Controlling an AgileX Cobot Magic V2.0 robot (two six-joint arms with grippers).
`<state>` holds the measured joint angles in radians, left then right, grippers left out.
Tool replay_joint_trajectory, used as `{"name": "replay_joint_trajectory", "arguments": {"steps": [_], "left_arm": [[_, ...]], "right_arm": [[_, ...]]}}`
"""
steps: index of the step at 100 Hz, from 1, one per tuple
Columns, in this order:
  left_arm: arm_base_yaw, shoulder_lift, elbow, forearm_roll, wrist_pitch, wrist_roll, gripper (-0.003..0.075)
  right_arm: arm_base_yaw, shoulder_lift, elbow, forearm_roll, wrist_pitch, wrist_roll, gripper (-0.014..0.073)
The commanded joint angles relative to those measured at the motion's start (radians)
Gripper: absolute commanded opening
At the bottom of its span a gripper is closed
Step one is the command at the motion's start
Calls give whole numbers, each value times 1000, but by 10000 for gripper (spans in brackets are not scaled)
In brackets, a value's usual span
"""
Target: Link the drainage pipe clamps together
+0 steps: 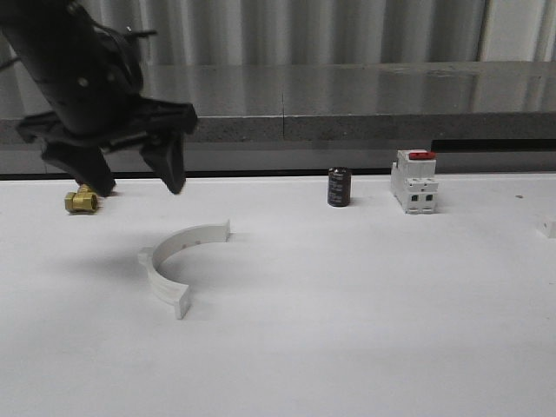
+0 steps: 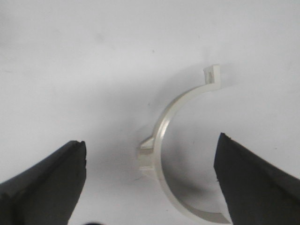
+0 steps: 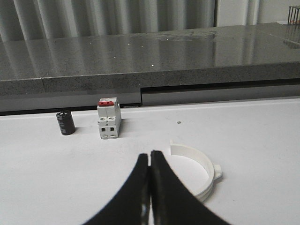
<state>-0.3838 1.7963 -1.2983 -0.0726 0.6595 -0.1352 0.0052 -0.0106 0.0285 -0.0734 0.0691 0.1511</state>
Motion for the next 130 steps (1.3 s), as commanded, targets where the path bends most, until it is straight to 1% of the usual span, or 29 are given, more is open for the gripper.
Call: {"name": "replay_joint_trajectory", "arguments": {"steps": [1, 19, 28, 40, 57, 75, 88, 98, 105, 130], "left_arm": [[55, -134, 14, 0, -54, 44, 555], [196, -356, 144, -2, -82, 98, 554], [242, -485, 227, -2, -110, 124, 554], [288, -663, 345, -2, -167, 123, 554], [294, -913, 523, 0, -242, 123, 549], [294, -1131, 671, 0, -250, 123, 542], [294, -1240, 751, 0, -250, 123, 533], [294, -1302, 809, 0, -250, 123, 464], [294, -1336, 837, 0, -250, 123, 386], [294, -1382, 865, 0, -255, 123, 38]], "right_arm": [[-8, -17, -20, -2, -79, -6, -67], [-8, -17, -20, -2, -79, -6, -67], [-8, -17, -20, -2, -79, -6, -67], [-8, -17, -20, -2, -79, -6, -67], [-8, -17, -20, -2, -79, -6, -67], [-8, -17, -20, -2, -79, -6, -67], [-8, -17, -20, -2, -79, -6, -67], [-8, -17, -20, -2, -79, -6, -67], [-8, -17, -20, -2, -79, -6, -67], [-8, -17, -19, -2, -90, -6, -67]]}}
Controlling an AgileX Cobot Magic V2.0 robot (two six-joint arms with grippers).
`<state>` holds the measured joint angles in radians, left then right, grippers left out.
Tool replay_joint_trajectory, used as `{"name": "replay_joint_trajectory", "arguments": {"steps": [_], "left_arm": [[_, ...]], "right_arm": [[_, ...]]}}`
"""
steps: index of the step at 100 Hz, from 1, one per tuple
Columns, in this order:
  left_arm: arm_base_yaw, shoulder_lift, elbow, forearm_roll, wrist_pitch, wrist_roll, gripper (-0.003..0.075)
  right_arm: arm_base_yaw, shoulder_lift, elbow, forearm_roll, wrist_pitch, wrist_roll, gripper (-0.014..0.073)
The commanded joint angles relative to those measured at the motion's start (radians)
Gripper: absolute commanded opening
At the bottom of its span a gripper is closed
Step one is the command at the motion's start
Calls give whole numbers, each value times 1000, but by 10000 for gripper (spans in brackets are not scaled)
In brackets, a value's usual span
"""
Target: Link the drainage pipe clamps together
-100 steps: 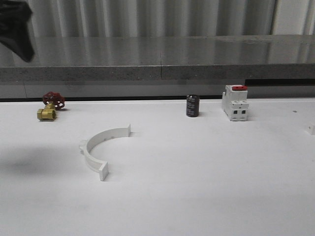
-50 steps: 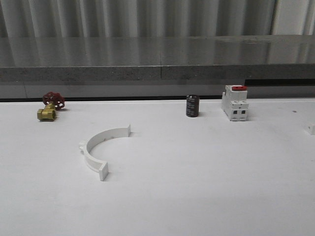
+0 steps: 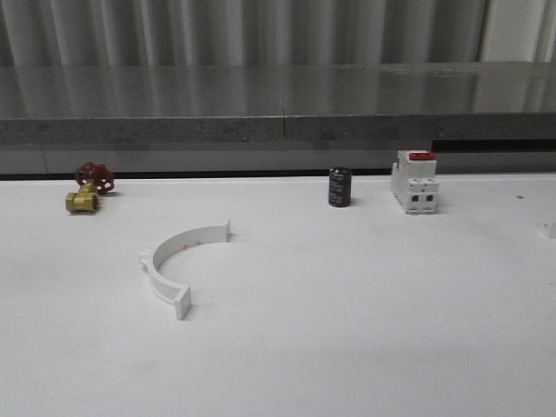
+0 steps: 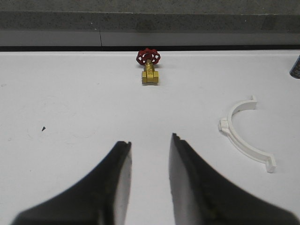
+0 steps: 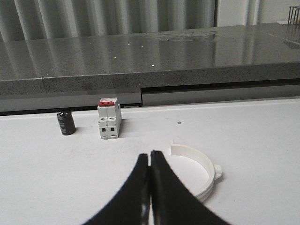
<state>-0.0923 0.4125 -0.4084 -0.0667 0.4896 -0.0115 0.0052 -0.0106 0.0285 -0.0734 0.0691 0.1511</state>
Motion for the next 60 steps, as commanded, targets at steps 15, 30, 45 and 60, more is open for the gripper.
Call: {"name": "replay_joint_trajectory", "arguments": {"steps": [15, 30, 45, 60], "left_arm": [[3, 1, -25, -6, -87, 0, -20], [3, 1, -25, -6, -90, 0, -20], [3, 1, -25, -6, -90, 0, -20], [3, 1, -25, -6, -90, 0, -20]], "right_arm": [[-8, -17, -19, -2, -157, -6, -67], [-8, -10, -60, -2, -154, -5, -67], [-8, 85, -235, -2, 68, -5, -67], [-8, 300, -449, -2, 282, -5, -67]]}}
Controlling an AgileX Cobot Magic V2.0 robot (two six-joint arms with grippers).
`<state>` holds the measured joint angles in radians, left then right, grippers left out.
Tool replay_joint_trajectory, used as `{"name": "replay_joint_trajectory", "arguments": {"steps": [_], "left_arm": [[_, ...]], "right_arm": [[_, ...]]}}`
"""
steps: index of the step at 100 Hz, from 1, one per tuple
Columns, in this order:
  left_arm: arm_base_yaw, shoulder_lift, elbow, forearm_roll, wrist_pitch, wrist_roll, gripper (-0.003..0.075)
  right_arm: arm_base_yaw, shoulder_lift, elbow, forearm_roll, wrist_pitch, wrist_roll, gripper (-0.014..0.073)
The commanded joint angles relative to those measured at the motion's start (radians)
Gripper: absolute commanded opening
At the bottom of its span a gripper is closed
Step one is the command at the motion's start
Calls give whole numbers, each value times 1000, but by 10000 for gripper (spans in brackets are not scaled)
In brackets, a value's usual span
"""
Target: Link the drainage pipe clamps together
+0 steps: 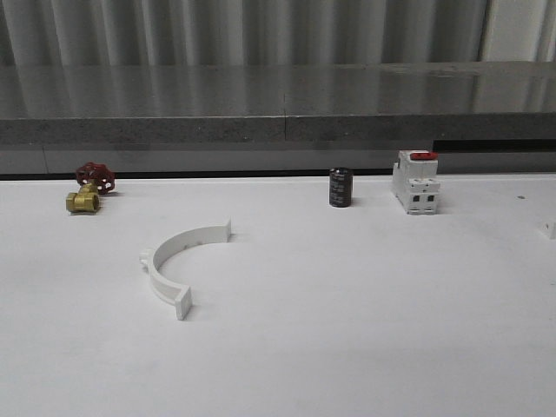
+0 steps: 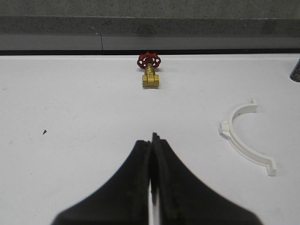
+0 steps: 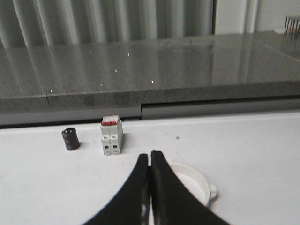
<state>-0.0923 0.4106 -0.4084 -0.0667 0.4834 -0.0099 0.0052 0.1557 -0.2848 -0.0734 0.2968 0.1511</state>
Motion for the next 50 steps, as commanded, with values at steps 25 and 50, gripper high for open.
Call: {"name": "replay_joint_trajectory", "arguments": {"steps": [25, 50], "left_arm": [[3, 3, -25, -6, -84, -2, -20], [3, 3, -25, -6, -84, -2, -20]], "right_arm": [[-8, 530, -423, -26, 227, -6, -67], [-8, 755, -505, 4, 243, -5, -65]]}}
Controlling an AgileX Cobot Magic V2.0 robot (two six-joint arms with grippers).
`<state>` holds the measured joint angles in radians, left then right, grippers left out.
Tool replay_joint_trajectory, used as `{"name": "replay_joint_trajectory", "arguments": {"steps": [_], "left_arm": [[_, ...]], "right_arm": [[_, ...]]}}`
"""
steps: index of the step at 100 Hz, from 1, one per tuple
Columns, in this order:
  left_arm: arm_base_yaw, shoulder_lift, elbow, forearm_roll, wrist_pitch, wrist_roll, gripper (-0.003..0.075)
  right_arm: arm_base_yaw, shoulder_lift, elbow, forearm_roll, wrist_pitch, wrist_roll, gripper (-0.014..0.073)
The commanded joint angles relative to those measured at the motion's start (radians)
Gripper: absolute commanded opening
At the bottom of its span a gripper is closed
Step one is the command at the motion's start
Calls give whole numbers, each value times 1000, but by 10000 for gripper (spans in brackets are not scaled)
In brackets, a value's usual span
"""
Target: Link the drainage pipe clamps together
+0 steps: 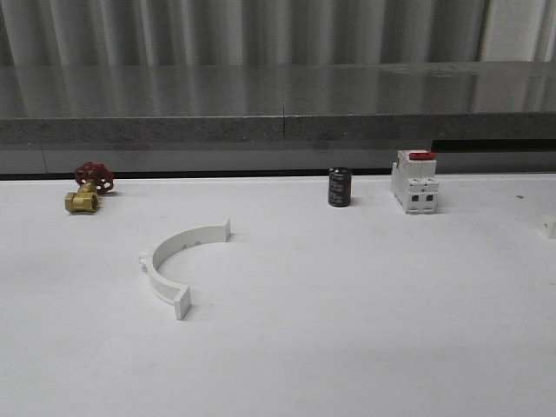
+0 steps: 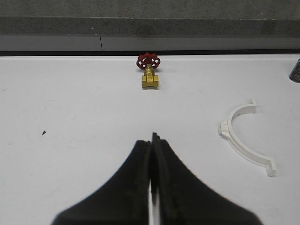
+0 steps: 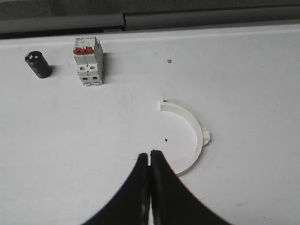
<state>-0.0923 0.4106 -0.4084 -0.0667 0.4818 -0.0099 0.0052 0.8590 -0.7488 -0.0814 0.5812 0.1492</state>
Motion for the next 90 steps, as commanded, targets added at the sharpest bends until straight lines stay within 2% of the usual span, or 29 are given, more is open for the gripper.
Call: {"name": "replay_joint_trajectory", "arguments": {"steps": [1, 7, 14, 24, 34, 41, 57, 72, 90], "left_arm": [[3, 3, -25, -6, -83, -2, -20], [3, 3, -25, -6, -83, -2, -20], [3, 3, -25, -6, -83, -2, -20], [3, 3, -25, -6, -83, -2, -20], [3, 3, -25, -6, -83, -2, -20], [3, 3, -25, -6, -83, -2, -20], [3, 3, -25, -6, -83, -2, -20], [3, 3, -25, -6, -83, -2, -20], [3, 3, -25, -6, -83, -2, -20]], "right_arm": [[-8, 60, -41, 15, -37, -3, -64], [-8, 93, -41, 34, -9, -3, -53], [-8, 126, -41, 50, 34, -3, 13], [-8, 154, -41, 70, 73, -3, 200], [-8, 158, -41, 73, 73, -3, 429], [-8, 158, -42, 73, 43, -3, 512], [-27, 223, -135, 88, 74, 6, 507], [-124, 344, -258, 87, 87, -40, 507], [-234, 529, -374, 92, 156, -209, 507]]}}
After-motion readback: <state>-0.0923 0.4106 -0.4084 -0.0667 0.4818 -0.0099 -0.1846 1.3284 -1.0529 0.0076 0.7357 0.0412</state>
